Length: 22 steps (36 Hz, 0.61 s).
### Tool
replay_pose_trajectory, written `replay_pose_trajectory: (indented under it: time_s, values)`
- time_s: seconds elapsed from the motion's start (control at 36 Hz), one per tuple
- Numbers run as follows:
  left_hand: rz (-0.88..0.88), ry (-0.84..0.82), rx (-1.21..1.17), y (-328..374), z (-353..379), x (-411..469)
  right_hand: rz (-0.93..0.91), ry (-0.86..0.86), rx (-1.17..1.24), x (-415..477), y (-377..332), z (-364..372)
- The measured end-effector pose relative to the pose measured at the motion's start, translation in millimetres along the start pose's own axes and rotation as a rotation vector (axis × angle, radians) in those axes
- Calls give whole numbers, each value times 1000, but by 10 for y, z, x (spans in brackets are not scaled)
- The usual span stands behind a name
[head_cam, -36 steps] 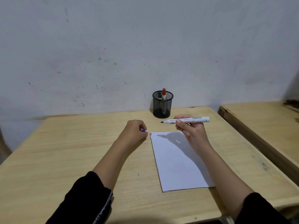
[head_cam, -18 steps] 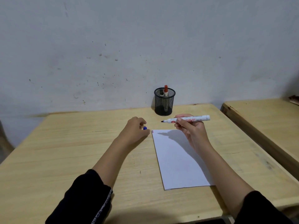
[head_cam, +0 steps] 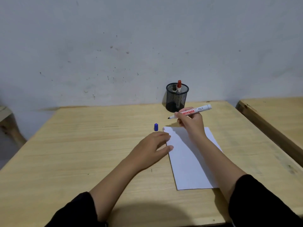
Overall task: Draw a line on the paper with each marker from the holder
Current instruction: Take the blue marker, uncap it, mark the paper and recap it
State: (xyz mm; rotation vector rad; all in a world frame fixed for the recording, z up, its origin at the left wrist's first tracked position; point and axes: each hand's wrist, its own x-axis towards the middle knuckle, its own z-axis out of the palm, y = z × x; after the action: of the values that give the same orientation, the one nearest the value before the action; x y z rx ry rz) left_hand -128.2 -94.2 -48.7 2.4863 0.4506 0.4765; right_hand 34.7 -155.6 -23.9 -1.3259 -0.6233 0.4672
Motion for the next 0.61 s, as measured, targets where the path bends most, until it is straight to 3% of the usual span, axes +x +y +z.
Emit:
replay_pose_trajectory:
  time_s: [0.31, 0.61]
  values:
    - [-50, -75, 80, -34, 32, 16, 137, 50, 9, 11, 192, 171]
    - [-70, -111, 101, 33, -14, 54, 128, 23, -26, 70, 258, 193]
